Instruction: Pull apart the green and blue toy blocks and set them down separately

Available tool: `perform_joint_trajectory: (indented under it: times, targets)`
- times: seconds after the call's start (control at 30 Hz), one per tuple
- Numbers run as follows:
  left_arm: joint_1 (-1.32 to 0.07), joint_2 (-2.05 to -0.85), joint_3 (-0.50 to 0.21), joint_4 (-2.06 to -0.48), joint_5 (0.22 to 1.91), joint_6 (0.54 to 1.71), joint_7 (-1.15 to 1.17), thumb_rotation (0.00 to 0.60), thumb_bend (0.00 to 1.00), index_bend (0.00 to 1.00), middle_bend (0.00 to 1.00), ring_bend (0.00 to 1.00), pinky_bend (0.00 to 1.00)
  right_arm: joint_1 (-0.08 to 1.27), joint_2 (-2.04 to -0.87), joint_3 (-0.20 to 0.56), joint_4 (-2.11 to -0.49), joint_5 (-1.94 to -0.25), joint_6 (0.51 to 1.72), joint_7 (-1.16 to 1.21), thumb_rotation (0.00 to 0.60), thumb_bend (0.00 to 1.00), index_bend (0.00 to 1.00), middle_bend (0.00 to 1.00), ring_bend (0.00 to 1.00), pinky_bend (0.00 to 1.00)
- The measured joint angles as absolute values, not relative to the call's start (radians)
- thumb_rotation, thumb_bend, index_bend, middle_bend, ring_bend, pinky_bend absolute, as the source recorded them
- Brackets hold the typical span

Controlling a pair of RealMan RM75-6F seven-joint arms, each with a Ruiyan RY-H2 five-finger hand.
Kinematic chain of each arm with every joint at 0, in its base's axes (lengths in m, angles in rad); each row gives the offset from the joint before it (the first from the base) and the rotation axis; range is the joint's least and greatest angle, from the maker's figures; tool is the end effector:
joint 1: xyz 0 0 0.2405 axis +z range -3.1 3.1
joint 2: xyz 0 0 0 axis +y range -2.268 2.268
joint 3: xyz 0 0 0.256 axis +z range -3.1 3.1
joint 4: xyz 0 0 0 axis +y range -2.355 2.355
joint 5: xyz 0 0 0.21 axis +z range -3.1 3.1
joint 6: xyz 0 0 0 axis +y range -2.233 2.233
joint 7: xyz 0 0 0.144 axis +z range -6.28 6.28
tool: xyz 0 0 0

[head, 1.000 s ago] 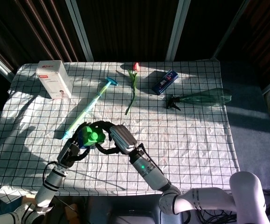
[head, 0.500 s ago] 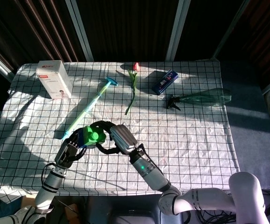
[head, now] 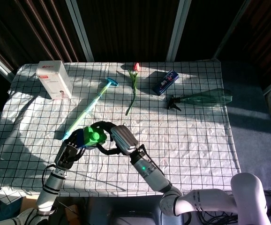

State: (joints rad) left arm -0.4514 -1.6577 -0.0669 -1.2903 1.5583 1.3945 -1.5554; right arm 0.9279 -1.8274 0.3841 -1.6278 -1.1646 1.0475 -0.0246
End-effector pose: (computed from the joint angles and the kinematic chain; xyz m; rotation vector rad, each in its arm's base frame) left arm -0.2043 0.2730 -0.0023 0.6717 2.1407 2.0124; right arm 0.0362 -0.3066 -0.0463 1.7887 -1.4168 1.7052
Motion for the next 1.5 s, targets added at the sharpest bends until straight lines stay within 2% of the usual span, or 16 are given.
perform_joint_trajectory:
  times: [0.07,0.17,0.63,0.97,1.1,1.27,1.4,1.5]
  targets:
    - [-0.448,-1.655,-0.073,-1.300,1.549,1.393,-1.561,0.600,0.81,0.57,0.55,0.33,0.54,0.925,-1.822,0.387,-1.633,-1.170,1.048,-0.013,0.600,0.41,0.96,0.74,0.66,0.62]
    - [-0.441,-1.650,-0.084,-1.317,1.530,1.391,-1.569,0.600,0.85,0.63,0.60,0.38,0.59,0.919,-1.808,0.391,-1.642,-1.181,1.050,0.005,0.600,0.41,0.96,0.74,0.66,0.62]
    - [-0.405,-1.587,-0.108,-1.319,1.519,1.406,-1.620,0.600,0.85,0.65,0.62,0.40,0.62,0.855,-1.689,0.404,-1.675,-1.275,1.106,0.121,0.600,0.41,0.96,0.74,0.66,0.63]
    - [-0.367,-1.513,-0.072,-1.250,1.519,1.398,-1.452,0.600,0.82,0.65,0.62,0.40,0.61,0.786,-1.583,0.362,-1.608,-1.336,1.149,0.128,0.600,0.41,0.96,0.74,0.66,0.63]
    - [-0.355,-1.502,-0.043,-1.212,1.514,1.368,-1.328,0.600,0.81,0.64,0.61,0.39,0.61,0.770,-1.563,0.311,-1.549,-1.336,1.126,0.104,0.600,0.41,0.95,0.74,0.66,0.63]
    - [-0.339,-1.509,0.002,-1.122,1.501,1.303,-1.063,0.600,0.80,0.60,0.56,0.34,0.57,0.758,-1.571,0.190,-1.393,-1.334,1.024,0.013,0.600,0.41,0.88,0.74,0.63,0.62]
    - [-0.338,-1.514,0.036,-1.075,1.491,1.209,-0.880,0.600,0.77,0.53,0.50,0.26,0.48,0.759,-1.604,0.120,-1.296,-1.325,0.936,-0.075,0.600,0.41,0.80,0.72,0.59,0.59]
    - [-0.340,-1.519,0.053,-1.054,1.486,1.158,-0.787,0.600,0.71,0.48,0.43,0.20,0.35,0.762,-1.630,0.093,-1.256,-1.315,0.886,-0.111,0.600,0.41,0.69,0.63,0.54,0.56]
